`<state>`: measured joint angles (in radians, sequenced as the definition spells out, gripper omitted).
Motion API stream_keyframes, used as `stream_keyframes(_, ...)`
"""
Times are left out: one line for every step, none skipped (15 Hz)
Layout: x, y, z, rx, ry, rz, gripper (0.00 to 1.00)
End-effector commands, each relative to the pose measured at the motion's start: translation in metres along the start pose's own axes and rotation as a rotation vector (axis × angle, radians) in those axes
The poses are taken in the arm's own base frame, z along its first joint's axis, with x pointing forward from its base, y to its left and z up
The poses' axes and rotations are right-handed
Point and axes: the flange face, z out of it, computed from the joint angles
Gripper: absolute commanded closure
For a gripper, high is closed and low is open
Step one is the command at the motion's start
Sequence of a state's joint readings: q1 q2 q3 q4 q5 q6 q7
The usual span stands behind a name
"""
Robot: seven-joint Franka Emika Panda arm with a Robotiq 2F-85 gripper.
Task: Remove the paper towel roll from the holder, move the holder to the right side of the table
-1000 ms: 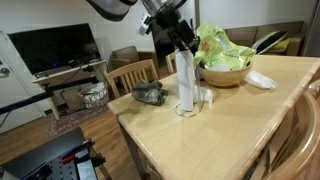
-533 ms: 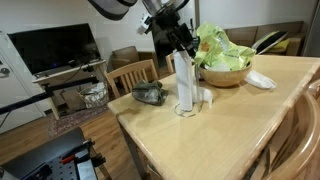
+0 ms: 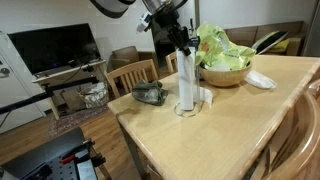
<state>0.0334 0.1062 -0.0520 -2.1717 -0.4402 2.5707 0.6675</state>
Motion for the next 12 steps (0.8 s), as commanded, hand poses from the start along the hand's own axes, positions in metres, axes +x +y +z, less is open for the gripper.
stream_keyframes(0.004, -0.008, -0.022, 0.009, 0.018, -0.025, 1.0)
stream_keyframes(0.004, -0.011, -0.027, 0.013, 0.027, -0.03, 1.0)
stream_keyframes(0.005, -0.014, -0.032, 0.016, 0.036, -0.035, 1.0)
stream_keyframes(0.006, -0.016, -0.038, 0.019, 0.046, -0.036, 1.0)
stream_keyframes(0.006, -0.018, -0.044, 0.025, 0.054, -0.038, 1.0)
stream_keyframes(0.008, -0.019, -0.051, 0.03, 0.065, -0.038, 1.0)
stream_keyframes(0.01, -0.019, -0.059, 0.036, 0.08, -0.035, 1.0)
stream_keyframes(0.012, -0.019, -0.066, 0.041, 0.091, -0.03, 1.0)
stream_keyframes(0.014, -0.018, -0.074, 0.048, 0.104, -0.027, 1.0)
stream_keyframes(0.016, -0.017, -0.083, 0.05, 0.122, -0.023, 1.0)
stream_keyframes(0.019, -0.016, -0.091, 0.053, 0.139, -0.022, 1.0)
stream_keyframes(0.02, -0.015, -0.099, 0.059, 0.153, -0.018, 1.0)
